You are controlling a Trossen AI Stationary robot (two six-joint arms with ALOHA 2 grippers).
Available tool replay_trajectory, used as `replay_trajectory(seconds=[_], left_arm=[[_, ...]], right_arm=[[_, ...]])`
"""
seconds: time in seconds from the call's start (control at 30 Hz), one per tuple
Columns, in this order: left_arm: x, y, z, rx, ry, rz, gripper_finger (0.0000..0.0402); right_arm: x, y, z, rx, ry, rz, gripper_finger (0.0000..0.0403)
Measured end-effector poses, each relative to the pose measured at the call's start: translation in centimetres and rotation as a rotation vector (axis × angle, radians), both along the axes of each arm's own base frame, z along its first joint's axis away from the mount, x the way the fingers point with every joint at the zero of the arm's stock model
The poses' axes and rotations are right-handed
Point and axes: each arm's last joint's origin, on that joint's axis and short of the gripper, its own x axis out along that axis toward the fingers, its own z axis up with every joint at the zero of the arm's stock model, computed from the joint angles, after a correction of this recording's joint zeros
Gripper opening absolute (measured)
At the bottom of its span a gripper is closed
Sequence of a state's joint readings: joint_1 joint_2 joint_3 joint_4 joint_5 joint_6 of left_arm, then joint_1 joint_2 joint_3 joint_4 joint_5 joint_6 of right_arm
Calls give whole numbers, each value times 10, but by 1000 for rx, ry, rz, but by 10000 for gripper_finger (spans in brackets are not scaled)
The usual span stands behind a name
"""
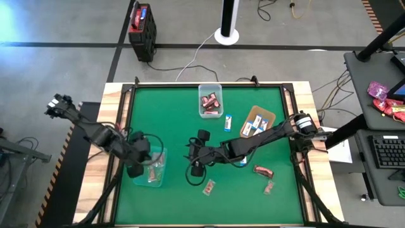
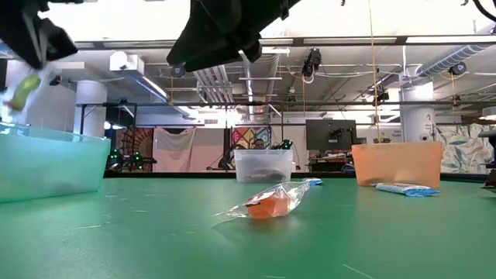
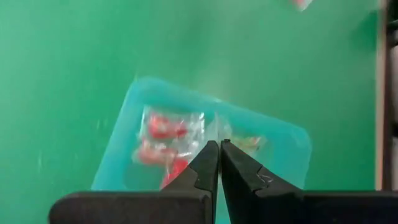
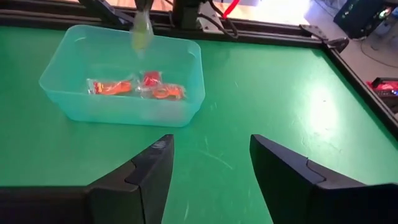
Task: Sort candy by brand, put in halloween buckets
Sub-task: Put the green gummy candy into the blue bin, then put the orange gummy candy into the blue bin
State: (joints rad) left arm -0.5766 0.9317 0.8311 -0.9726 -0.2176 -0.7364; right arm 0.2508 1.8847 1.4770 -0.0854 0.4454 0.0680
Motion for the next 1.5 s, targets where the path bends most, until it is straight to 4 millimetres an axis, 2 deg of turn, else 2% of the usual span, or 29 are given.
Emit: replay_trajectory(seconds=[0.17, 0.37, 0.6, 0.73, 0.87, 1.03, 1.17, 1.37, 1.5], left_arm=[[4, -4, -19, 8, 80, 64, 7], [7, -7, -30, 6, 138, 85, 54], [8, -7, -30, 16, 130, 89, 100], [8, -6, -27, 29, 110, 99, 112], [11, -7, -17, 53, 56, 78, 116], [15, -6, -1, 175, -52, 42, 116], [23, -6, 6, 308, -185, 30, 116], [40, -13, 4, 439, -366, -2, 116], [48, -18, 0, 463, -430, -48, 116]], right_arm=[[-1, 0, -2, 10, 12, -7, 206], [-3, -1, -6, 19, 47, -20, 206], [-9, -1, -13, 82, 135, -34, 206], [-15, -1, -20, 175, 227, -29, 206], [-21, 1, -25, 236, 324, 16, 206], [-26, 14, -29, 283, 394, 147, 206], [-35, 31, -37, 255, 487, 226, 206], [-53, 60, -41, 245, 574, 283, 206], [-57, 70, -42, 277, 570, 247, 206]])
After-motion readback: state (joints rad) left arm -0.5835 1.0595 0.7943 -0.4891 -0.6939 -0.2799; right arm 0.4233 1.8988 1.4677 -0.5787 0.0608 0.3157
